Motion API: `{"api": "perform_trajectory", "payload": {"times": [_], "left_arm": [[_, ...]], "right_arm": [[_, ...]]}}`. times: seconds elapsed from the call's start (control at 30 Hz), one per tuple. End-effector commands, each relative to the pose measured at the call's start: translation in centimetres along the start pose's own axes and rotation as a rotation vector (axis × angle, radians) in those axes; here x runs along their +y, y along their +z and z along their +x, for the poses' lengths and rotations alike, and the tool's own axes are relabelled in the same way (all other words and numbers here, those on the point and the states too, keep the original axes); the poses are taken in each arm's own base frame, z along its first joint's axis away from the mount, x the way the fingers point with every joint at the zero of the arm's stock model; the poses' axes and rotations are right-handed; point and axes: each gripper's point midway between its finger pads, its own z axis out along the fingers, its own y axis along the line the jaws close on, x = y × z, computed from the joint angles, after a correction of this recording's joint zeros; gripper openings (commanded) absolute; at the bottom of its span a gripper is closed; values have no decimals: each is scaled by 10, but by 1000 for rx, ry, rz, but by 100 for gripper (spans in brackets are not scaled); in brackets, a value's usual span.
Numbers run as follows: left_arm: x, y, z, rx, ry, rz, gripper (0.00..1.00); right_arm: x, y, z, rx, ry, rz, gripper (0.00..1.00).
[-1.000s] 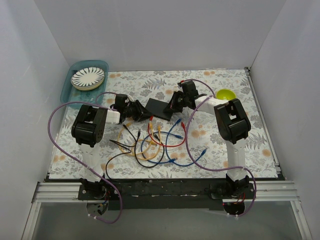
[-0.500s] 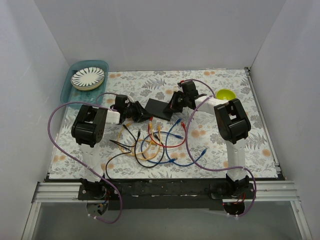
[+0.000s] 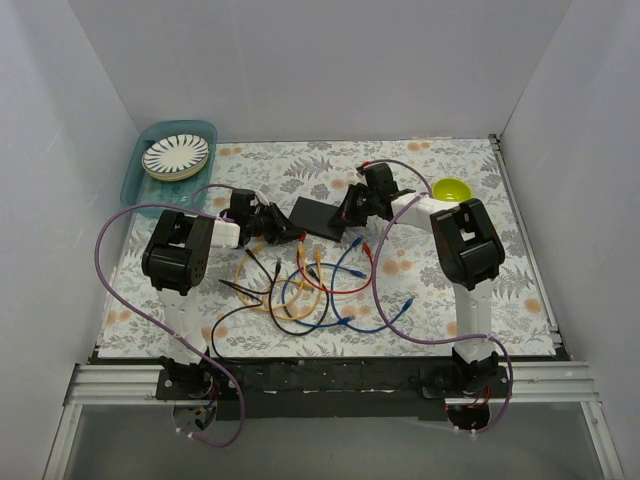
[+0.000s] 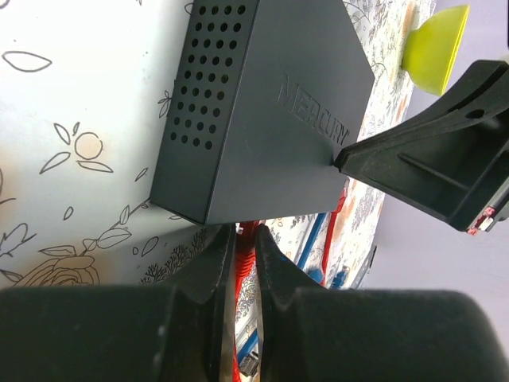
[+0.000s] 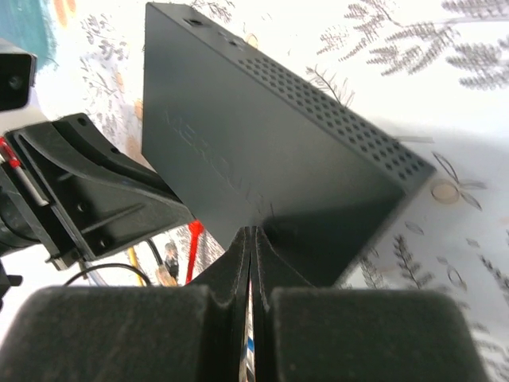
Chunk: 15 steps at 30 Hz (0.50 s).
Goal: Pull the plug from the switch port
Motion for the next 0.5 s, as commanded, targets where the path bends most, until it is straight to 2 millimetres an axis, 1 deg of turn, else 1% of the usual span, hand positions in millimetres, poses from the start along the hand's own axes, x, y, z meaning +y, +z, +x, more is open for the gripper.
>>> {"api": "perform_trajectory", "payload": {"times": [0.0, 0.03, 0.13, 0.17, 0.2, 0.27, 0.33, 0.4, 0.43, 0.47], "left_arm": [[38, -2, 33, 75, -52, -148, 0], [39, -2, 35, 76, -53, -149, 0], [38, -3, 35, 77, -53, -148, 0], [39, -3, 36, 77, -53, -148, 0], [39, -4, 35, 76, -54, -148, 0], [38, -4, 35, 74, -54, -148, 0], [37, -5, 34, 72, -57, -150, 0], [34, -7, 34, 67, -56, -146, 0], [34, -9, 35, 68, -57, -147, 0], [30, -11, 35, 65, -50, -142, 0]], "right_arm": [[-23, -12, 22, 24, -33, 129, 1], [-12, -16, 20, 11, -56, 115, 1], [14, -15, 35, 33, -136, 80, 1], [23, -11, 48, 60, -160, 69, 1], [26, -9, 54, 75, -177, 61, 1], [31, 0, 73, 124, -200, 57, 1], [22, 7, 85, 159, -189, 83, 1], [20, 12, 90, 172, -171, 83, 1], [15, 16, 92, 182, -158, 91, 1], [16, 19, 86, 169, -159, 97, 1]]}}
